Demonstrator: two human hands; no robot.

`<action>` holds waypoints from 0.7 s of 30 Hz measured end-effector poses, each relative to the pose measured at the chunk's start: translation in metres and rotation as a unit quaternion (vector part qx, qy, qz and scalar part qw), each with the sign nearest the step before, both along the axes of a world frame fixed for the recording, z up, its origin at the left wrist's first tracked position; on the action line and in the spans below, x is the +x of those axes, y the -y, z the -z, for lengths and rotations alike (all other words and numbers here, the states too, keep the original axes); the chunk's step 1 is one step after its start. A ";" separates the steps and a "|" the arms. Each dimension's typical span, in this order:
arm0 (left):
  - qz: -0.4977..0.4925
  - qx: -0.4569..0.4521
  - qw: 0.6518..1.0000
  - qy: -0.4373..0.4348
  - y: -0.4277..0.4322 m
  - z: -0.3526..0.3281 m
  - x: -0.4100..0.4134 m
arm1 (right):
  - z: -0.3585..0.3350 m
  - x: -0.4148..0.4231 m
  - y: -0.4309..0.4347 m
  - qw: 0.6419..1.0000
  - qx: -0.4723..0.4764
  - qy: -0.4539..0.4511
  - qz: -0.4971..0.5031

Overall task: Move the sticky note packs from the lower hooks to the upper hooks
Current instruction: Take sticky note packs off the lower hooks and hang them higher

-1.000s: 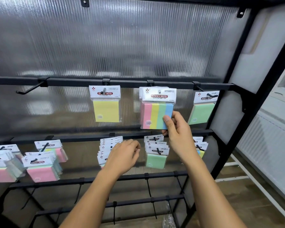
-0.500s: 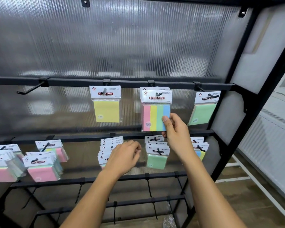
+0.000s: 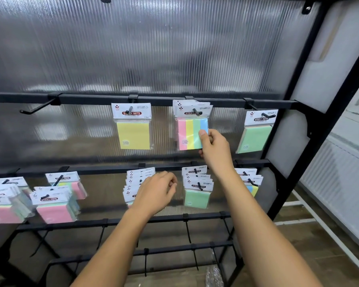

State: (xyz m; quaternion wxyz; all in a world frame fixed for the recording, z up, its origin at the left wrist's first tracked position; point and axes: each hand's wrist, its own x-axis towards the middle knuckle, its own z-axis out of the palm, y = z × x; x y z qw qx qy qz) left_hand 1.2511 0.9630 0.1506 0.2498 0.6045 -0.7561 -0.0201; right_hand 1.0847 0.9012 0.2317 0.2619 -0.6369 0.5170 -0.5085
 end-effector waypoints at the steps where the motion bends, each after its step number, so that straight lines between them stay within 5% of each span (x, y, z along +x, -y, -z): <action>1: -0.002 0.001 1.000 0.000 0.000 0.001 0.000 | 0.001 0.001 0.000 1.000 0.001 -0.004 -0.001; 7: -0.019 -0.002 1.000 0.019 -0.003 0.010 -0.001 | 0.029 -0.004 -0.006 0.998 0.042 -0.047 -0.020; 14: -0.033 -0.006 0.998 0.055 -0.011 0.021 -0.001 | 0.080 0.001 -0.046 0.960 0.024 -0.276 -0.045; 21: -0.056 0.011 0.997 0.047 -0.042 0.036 0.017 | 0.108 0.019 -0.079 0.923 0.011 -0.380 -0.062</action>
